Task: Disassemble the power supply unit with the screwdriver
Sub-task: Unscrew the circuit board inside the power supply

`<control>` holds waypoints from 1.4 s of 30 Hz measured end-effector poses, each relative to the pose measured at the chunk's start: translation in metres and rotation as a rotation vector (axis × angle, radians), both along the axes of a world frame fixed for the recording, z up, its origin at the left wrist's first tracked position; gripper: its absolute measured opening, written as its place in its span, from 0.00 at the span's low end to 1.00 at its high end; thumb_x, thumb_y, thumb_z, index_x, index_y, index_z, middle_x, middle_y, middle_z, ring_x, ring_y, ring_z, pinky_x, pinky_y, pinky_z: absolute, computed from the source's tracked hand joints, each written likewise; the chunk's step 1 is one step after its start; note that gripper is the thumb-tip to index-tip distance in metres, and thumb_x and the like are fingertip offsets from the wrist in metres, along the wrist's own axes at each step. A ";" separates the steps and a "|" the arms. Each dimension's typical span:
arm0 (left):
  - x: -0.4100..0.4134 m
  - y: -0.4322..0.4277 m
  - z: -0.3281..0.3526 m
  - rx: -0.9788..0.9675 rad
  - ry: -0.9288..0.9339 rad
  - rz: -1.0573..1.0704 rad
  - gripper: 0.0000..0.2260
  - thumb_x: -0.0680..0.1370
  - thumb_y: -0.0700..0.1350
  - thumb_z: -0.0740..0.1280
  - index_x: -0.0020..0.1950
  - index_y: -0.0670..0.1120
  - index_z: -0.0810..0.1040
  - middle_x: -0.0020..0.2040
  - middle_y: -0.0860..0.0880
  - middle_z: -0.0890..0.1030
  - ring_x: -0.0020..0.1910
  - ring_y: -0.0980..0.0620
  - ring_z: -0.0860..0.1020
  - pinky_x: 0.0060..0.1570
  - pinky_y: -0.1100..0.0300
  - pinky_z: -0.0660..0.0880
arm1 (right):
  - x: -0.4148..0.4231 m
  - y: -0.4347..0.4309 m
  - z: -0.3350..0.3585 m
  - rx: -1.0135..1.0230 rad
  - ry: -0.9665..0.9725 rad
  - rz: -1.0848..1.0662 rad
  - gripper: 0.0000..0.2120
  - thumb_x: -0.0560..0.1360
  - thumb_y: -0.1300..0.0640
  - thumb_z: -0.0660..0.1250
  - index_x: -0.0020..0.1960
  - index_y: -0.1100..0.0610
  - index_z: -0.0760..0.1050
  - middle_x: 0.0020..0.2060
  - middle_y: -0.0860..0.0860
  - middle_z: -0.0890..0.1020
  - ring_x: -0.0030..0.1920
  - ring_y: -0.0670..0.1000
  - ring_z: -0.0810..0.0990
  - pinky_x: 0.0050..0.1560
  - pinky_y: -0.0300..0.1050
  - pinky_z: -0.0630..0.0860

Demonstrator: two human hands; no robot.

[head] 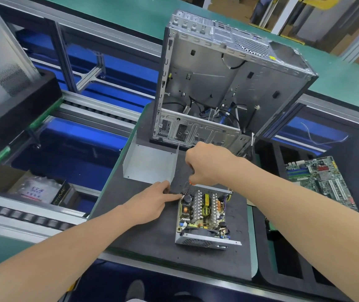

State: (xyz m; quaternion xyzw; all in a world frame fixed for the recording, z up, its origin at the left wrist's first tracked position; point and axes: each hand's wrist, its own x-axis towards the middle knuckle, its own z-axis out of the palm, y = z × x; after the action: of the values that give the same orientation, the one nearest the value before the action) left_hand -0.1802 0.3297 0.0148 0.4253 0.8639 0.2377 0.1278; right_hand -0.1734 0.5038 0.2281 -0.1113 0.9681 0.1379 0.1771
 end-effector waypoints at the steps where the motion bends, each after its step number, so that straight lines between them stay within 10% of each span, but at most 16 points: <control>1: -0.001 0.000 0.001 -0.005 -0.002 -0.003 0.27 0.84 0.37 0.57 0.79 0.60 0.70 0.59 0.49 0.68 0.53 0.51 0.66 0.54 0.53 0.74 | 0.000 0.001 0.000 -0.001 -0.001 -0.005 0.18 0.75 0.52 0.72 0.36 0.53 0.64 0.36 0.51 0.70 0.30 0.51 0.71 0.27 0.42 0.65; 21: -0.007 0.002 0.013 0.077 -0.114 0.021 0.22 0.81 0.33 0.59 0.70 0.51 0.79 0.54 0.52 0.67 0.49 0.51 0.70 0.54 0.58 0.71 | -0.002 -0.003 0.001 -0.054 0.046 -0.025 0.09 0.73 0.51 0.72 0.44 0.54 0.74 0.37 0.50 0.71 0.31 0.51 0.71 0.27 0.41 0.63; 34: -0.009 0.014 0.025 0.270 -0.350 0.232 0.23 0.81 0.29 0.58 0.69 0.46 0.81 0.55 0.51 0.86 0.45 0.65 0.80 0.51 0.77 0.71 | -0.002 -0.002 -0.003 -0.060 -0.004 -0.053 0.09 0.73 0.52 0.73 0.45 0.55 0.76 0.39 0.50 0.74 0.38 0.57 0.79 0.30 0.43 0.71; 42: -0.007 0.015 0.037 0.342 -0.432 0.258 0.22 0.82 0.31 0.60 0.67 0.52 0.83 0.56 0.56 0.87 0.58 0.65 0.82 0.58 0.78 0.71 | -0.003 -0.002 -0.002 -0.071 0.004 0.009 0.08 0.74 0.53 0.75 0.44 0.53 0.76 0.42 0.52 0.76 0.42 0.59 0.80 0.30 0.43 0.71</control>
State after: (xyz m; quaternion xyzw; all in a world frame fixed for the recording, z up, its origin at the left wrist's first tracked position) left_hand -0.1872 0.3448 0.0516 0.2669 0.8111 0.4789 0.2037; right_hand -0.1767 0.5016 0.2260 -0.1217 0.9722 0.1043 0.1705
